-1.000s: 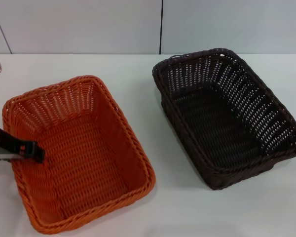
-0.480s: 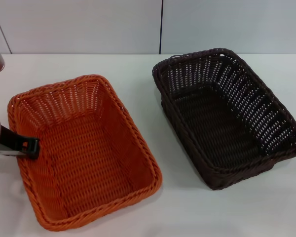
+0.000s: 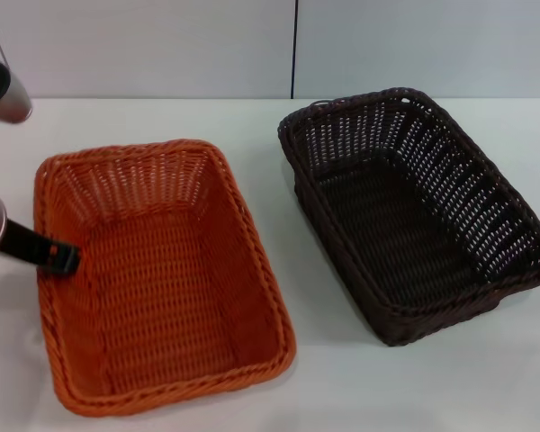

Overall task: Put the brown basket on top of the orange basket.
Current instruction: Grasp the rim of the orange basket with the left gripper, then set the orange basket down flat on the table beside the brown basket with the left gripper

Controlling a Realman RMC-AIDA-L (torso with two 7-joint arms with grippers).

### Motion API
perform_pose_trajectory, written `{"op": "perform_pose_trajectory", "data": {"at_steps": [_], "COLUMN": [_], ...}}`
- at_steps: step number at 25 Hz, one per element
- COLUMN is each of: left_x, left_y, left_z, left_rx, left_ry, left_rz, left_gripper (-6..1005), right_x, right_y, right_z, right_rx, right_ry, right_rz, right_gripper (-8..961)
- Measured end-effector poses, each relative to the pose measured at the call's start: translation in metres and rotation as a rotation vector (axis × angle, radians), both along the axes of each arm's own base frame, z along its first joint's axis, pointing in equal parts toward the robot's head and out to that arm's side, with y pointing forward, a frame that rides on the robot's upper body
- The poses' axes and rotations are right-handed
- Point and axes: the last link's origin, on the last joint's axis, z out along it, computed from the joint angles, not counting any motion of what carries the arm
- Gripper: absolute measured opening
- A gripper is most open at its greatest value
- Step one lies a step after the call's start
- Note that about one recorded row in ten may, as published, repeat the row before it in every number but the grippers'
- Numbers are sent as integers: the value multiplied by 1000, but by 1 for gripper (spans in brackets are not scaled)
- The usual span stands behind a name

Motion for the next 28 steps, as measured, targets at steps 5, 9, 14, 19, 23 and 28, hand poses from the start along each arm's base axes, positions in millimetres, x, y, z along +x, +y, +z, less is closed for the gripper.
{"op": "perform_pose_trajectory", "data": {"at_steps": [5, 9, 14, 19, 23, 28], "left_x": [18, 36, 61, 82, 100, 112], "left_y": [7, 8, 6, 6, 6, 3], "left_z": [18, 40, 58, 63, 65, 63], "left_rx": [8, 19, -21, -74, -113, -153], "left_ry": [29, 69, 142, 199, 231, 266], "left_rz": [-119, -230, -363, -475, -540, -608], "left_gripper": [223, 202, 178, 157, 157, 158], "right_x": [0, 1, 1, -1, -1, 1], "right_y": [-1, -3, -7, -6, -6, -8], "right_z": [-1, -2, -4, -4, -4, -6], "right_rx": [-1, -10, -12, -8, -7, -16], "right_ry": [4, 23, 30, 24, 23, 27], "right_rz": [0, 9, 18, 30, 33, 14], "right_gripper": [833, 833, 833, 833, 834, 834]}}
